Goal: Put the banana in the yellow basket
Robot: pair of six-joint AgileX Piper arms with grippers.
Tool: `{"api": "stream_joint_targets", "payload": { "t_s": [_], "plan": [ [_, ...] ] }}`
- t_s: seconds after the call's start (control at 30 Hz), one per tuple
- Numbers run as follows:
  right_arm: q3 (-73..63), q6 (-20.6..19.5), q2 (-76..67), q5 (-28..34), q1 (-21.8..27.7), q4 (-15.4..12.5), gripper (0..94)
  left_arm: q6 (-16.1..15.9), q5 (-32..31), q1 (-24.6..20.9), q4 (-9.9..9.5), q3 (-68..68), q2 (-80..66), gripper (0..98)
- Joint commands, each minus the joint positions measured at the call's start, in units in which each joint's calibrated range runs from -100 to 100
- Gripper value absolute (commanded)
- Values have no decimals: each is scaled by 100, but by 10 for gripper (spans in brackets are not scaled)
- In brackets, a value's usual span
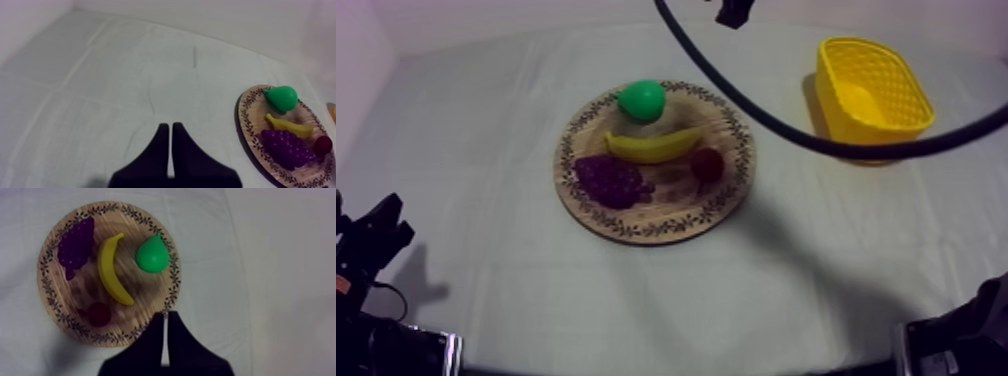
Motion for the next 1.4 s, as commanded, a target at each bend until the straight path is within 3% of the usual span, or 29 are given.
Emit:
{"api": "stream_joint_targets", "payload": {
  "t_s": [0.0,0.33,0.77,0.83,1.1,1.37],
  "plan": [
    [-202,23,159,191,4,-4,5,-1,-1,-1,0,1,0,0],
    [-657,14,628,786,-27,-57,5,-1,-1,-1,0,1,0,0],
    [-1001,-56,830,944,-46,-79,15,-1,-1,-1,0,1,0,0],
    [-1032,-59,837,945,-48,-87,61,-1,-1,-1,0,1,0,0],
    [-1001,-21,844,951,-65,-112,386,-1,-1,-1,0,1,0,0],
    [-936,34,907,988,-81,-154,431,-1,-1,-1,0,1,0,0]
  ]
}}
